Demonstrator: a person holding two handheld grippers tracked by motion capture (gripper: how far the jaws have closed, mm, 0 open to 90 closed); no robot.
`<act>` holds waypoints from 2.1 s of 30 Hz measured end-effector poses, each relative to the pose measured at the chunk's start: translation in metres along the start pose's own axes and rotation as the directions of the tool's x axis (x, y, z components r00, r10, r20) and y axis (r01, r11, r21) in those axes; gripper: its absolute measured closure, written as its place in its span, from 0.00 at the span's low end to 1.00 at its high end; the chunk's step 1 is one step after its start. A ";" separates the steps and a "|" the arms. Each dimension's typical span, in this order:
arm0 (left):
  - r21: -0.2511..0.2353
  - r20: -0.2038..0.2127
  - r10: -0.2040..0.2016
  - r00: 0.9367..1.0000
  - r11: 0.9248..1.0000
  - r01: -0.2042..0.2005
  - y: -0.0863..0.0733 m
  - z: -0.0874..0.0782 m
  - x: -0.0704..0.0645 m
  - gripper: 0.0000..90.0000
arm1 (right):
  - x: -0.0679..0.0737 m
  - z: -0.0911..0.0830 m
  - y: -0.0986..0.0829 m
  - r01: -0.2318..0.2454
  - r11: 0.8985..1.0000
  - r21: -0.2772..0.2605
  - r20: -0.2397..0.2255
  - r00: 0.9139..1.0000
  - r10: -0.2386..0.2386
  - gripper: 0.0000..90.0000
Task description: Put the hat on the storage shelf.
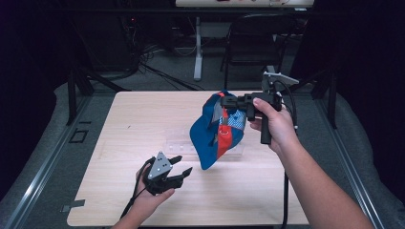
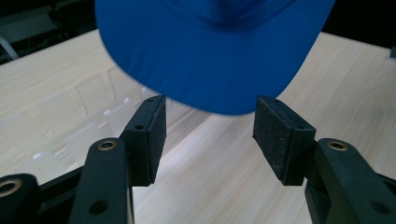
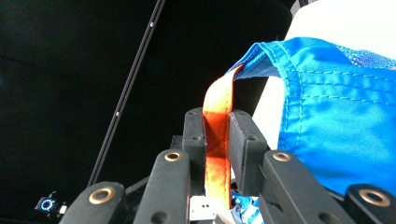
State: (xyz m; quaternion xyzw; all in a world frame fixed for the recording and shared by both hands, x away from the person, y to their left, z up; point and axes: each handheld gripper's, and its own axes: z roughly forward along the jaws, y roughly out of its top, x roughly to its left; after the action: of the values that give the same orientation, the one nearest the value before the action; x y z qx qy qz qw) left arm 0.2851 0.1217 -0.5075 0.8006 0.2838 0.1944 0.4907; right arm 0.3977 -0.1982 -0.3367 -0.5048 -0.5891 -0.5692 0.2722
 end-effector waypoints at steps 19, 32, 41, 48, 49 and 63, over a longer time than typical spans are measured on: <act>-0.039 0.002 0.091 0.996 0.995 -0.091 0.021 0.018 -0.037 0.54 | 0.003 0.007 0.000 0.013 1.000 -0.010 0.009 1.000 -0.013 0.87; -0.011 -0.069 0.141 0.988 0.990 -0.142 0.026 0.034 -0.046 0.69 | -0.001 0.005 -0.001 0.009 1.000 -0.010 0.011 1.000 -0.009 0.87; -0.010 -0.095 0.108 0.990 0.994 -0.109 0.021 0.027 -0.031 0.81 | 0.000 0.005 -0.001 0.012 1.000 -0.008 0.014 1.000 -0.012 0.86; -0.015 -0.101 0.074 0.992 0.997 -0.076 0.020 0.024 -0.021 0.88 | 0.000 0.007 -0.001 0.011 1.000 -0.008 0.012 1.000 -0.011 0.86; -0.013 -0.096 0.065 0.993 0.998 -0.067 0.020 0.023 -0.019 0.88 | 0.000 0.007 -0.001 0.011 1.000 -0.009 0.013 1.000 -0.011 0.87; -0.027 -0.084 0.053 0.995 0.998 -0.056 0.023 0.022 -0.010 0.97 | 0.000 0.010 0.000 0.020 1.000 0.002 0.017 1.000 -0.020 0.86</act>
State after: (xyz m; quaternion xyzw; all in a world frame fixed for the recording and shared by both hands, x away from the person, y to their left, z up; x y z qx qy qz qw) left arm 0.2967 0.0925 -0.4967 0.7919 0.2791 0.2449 0.4847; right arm 0.4007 -0.1894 -0.3389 -0.5033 -0.5972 -0.5670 0.2619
